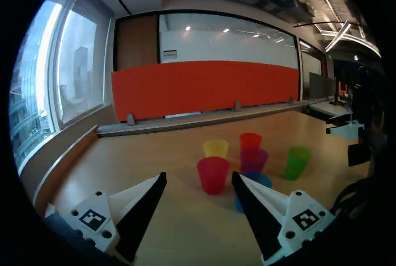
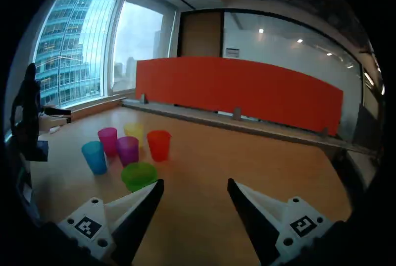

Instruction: Pour water

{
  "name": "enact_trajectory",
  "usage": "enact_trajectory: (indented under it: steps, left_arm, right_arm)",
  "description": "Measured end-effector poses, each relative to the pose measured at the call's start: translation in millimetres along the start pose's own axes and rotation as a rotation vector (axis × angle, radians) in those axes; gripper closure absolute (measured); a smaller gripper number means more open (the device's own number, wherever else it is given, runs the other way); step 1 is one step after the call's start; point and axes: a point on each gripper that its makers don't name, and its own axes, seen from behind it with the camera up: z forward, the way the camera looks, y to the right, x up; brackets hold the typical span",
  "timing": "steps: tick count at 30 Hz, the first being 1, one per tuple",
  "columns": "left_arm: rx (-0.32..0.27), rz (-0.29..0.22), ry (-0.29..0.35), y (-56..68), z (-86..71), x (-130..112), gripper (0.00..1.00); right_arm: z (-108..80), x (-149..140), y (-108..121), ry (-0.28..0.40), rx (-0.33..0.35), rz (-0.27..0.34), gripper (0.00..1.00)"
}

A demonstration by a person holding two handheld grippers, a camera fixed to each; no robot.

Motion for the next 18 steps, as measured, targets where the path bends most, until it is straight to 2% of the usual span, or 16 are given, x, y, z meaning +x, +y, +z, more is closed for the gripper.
enact_trajectory:
  steps: [5,11,18]
  left_arm:
    - [0.053,-0.010,0.056,-8.8,-2.9,11,0.02]
    - [0.118,-0.032,0.129,-20.3,-9.7,28,0.02]
    - [0.158,-0.070,0.196,-25.2,-14.8,41,0.02]
  right_arm:
    - [-2.4,14,16,0.066,-0.077,0.029,0.01]
    - [-11.1,38,38,0.181,-0.173,0.099,0.01]
    - [-25.0,57,61,0.302,-0.271,0.152,0.01]
